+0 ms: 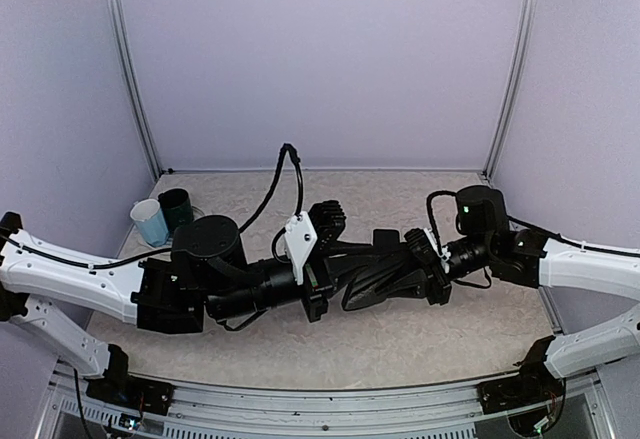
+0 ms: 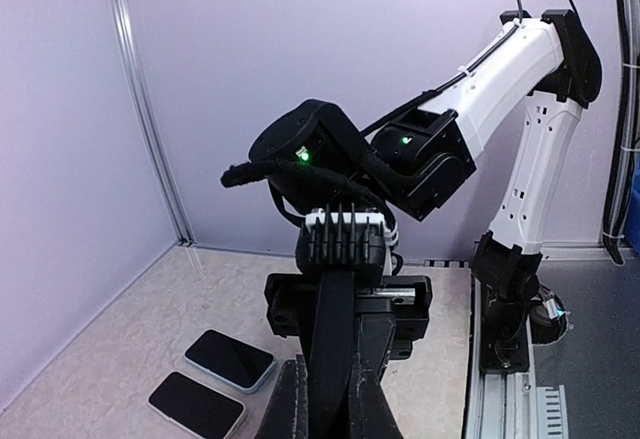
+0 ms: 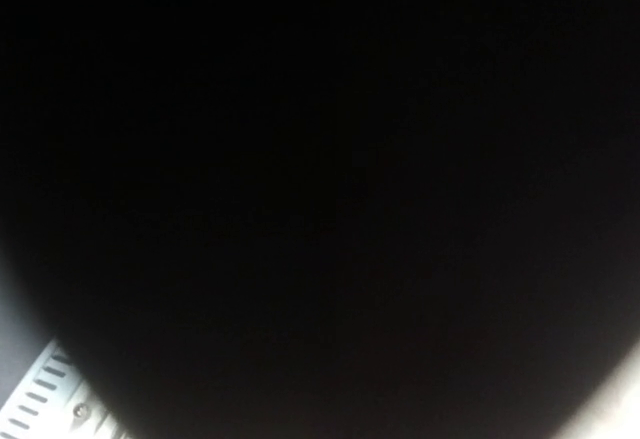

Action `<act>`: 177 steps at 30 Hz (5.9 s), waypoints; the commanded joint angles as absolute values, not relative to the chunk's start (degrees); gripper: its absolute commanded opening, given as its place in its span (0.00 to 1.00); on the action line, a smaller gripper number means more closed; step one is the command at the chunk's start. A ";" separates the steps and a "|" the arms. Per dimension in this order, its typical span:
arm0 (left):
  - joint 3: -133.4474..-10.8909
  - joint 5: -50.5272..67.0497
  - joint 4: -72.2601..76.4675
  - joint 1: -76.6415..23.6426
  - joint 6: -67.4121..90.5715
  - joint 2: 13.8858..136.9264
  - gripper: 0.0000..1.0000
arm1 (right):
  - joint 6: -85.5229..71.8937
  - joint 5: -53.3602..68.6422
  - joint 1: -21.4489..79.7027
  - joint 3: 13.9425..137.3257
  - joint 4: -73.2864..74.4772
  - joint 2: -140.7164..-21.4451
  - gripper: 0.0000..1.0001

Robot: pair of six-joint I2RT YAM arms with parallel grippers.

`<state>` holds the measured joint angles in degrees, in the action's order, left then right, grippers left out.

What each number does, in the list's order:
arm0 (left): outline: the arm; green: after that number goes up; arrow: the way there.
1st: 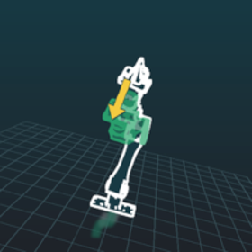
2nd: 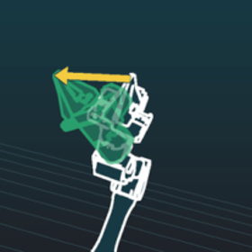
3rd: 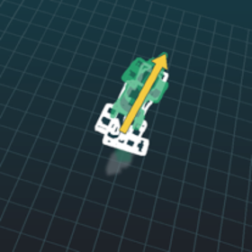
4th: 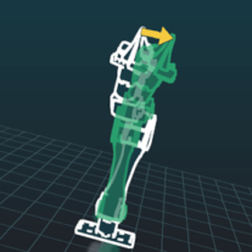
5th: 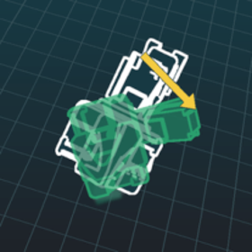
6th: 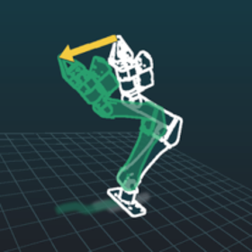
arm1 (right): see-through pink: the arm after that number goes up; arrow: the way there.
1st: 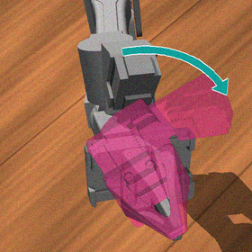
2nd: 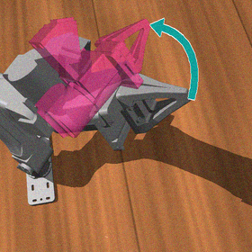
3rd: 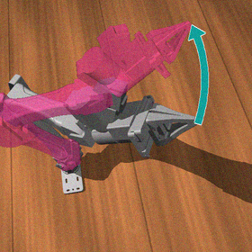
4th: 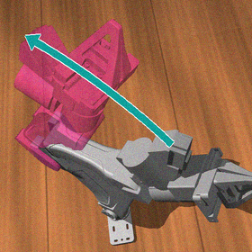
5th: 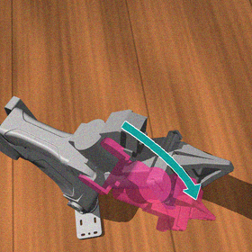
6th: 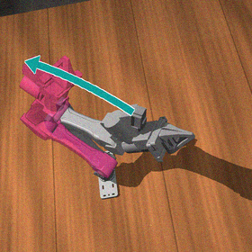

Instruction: Put the phone into the phone case

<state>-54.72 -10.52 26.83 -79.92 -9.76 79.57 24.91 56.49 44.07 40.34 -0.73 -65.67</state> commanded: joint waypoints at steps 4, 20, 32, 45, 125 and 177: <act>-56.60 -10.59 23.58 -79.55 -9.21 80.65 0.00 | 25.51 57.94 45.07 41.65 -1.48 -64.00 0.00; -55.72 -11.60 26.38 -79.20 -8.84 82.68 0.00 | 26.62 59.16 45.08 42.69 -0.51 -64.29 0.00; -53.97 -11.02 34.65 -79.20 -5.03 78.91 0.00 | 28.02 58.42 45.07 38.11 -1.95 -67.21 0.65; -51.07 -9.74 37.23 -78.52 -1.01 76.22 0.00 | 25.68 58.37 45.08 36.41 -5.63 -66.87 0.00; -49.34 -11.31 28.16 -78.83 -3.72 75.22 0.36 | 18.69 56.15 44.89 39.90 -8.87 -63.57 0.00; -43.02 -6.29 40.43 -74.82 7.93 81.36 0.42 | -8.10 53.54 44.82 53.50 -6.62 -68.11 0.00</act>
